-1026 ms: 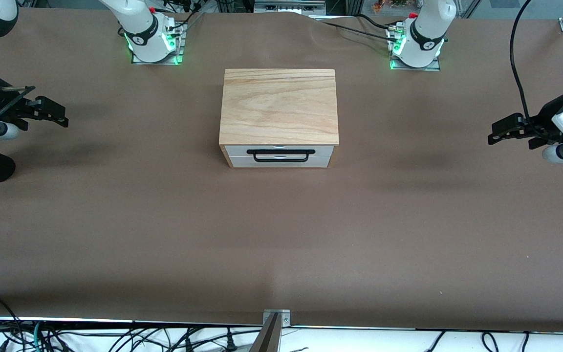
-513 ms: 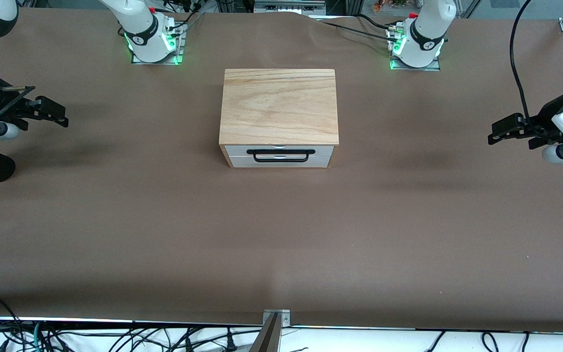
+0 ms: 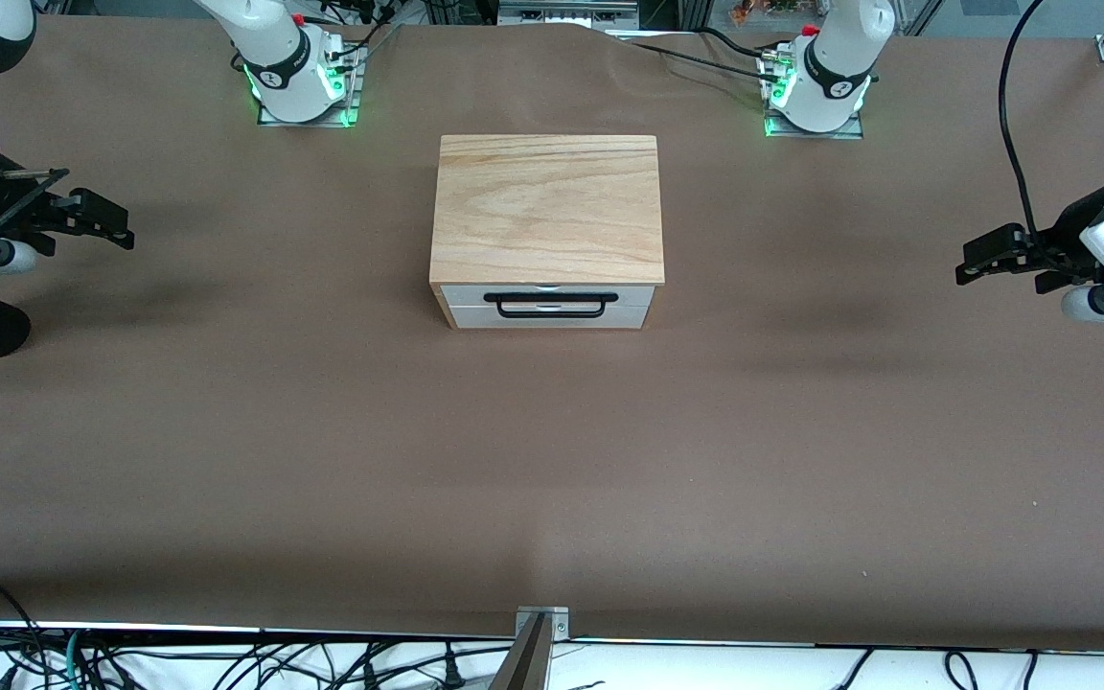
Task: Pull top drawer with both arms simultaneously
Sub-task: 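Move both grippers toward the black drawer handle from either end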
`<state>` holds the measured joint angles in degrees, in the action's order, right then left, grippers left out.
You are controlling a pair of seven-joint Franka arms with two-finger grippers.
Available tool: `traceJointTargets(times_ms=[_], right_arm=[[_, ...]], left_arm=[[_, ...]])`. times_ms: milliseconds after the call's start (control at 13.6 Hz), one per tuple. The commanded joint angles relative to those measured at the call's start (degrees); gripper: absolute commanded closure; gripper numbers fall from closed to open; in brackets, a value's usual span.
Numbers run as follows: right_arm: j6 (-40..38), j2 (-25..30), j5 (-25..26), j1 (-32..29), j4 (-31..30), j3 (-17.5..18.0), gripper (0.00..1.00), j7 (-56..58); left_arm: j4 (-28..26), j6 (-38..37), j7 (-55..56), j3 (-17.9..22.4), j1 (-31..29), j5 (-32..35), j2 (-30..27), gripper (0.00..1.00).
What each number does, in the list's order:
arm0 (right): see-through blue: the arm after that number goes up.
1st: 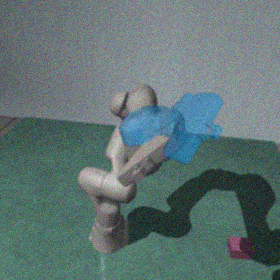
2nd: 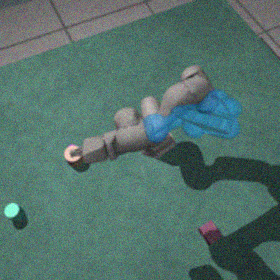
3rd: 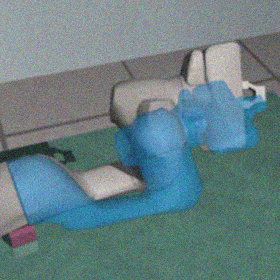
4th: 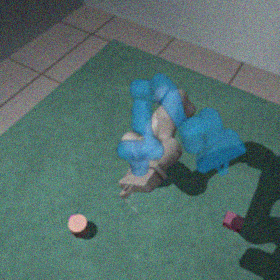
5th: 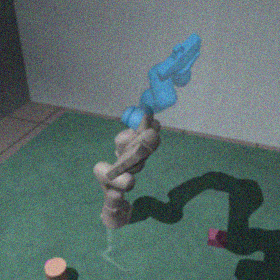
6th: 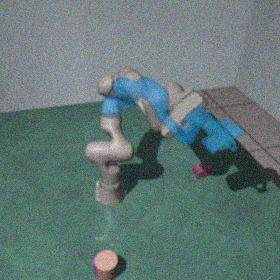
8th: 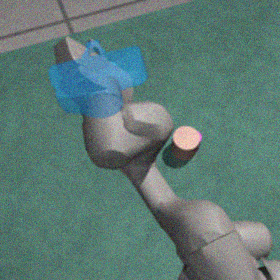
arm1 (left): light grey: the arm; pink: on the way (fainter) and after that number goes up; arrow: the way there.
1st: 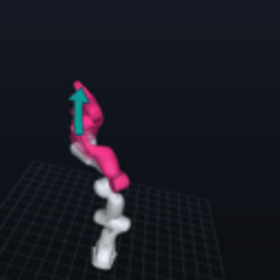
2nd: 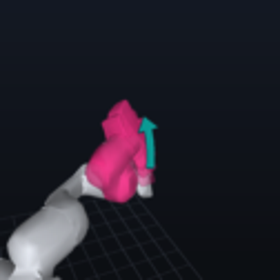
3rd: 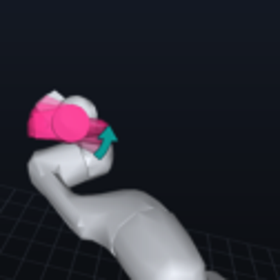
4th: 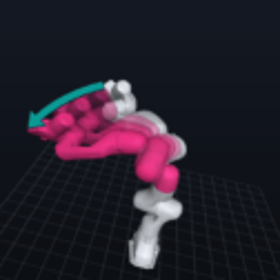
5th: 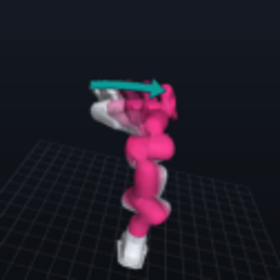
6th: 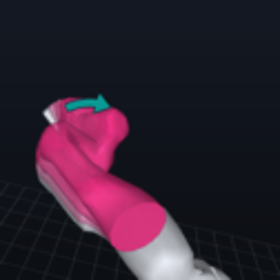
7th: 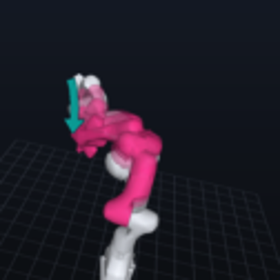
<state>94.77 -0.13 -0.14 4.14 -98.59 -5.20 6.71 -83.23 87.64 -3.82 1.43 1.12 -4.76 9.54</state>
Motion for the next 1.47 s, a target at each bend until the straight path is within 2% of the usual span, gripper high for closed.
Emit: traceJointTargets(times_ms=[0,440,660,733,1026,1246,1393], right_arm=[[-1.2,0.1,-0.7,-0.2,0.9,0.1,0.00,0.8],[-1.2,-0.4,-0.8,0.4,1.2,0.9,0.00,0.2],[-1.1,-3.2,-1.1,2.9,1.0,2.0,0.00,0.7],[-1.0,-4.4,-2.8,3.5,1.2,2.0,0.00,0.6],[-1.5,-9.0,-15.6,3.6,0.9,2.0,0.00,0.8],[-1.5,-12.6,-25.5,3.4,0.7,2.0,0.00,4.5],[-1.8,-15.2,-30.2,3.4,0.6,2.0,0.00,5.5]], left_arm=[[2.6,-0.3,-1.2,0.0,-0.1,0.5,1.4,0.00],[2.6,-0.3,-1.2,-0.1,0.3,0.6,1.4,0.00],[2.7,-0.3,-1.2,-0.2,0.7,0.6,1.4,0.00],[2.6,-0.4,-1.3,-0.2,0.6,0.7,1.4,0.00],[2.5,-0.7,-1.2,-0.3,0.9,0.6,1.7,0.00],[2.4,-0.8,-0.9,-0.3,3.6,0.6,2.8,0.00],[2.5,-0.6,-0.8,-0.3,7.2,0.5,5.0,0.00]])
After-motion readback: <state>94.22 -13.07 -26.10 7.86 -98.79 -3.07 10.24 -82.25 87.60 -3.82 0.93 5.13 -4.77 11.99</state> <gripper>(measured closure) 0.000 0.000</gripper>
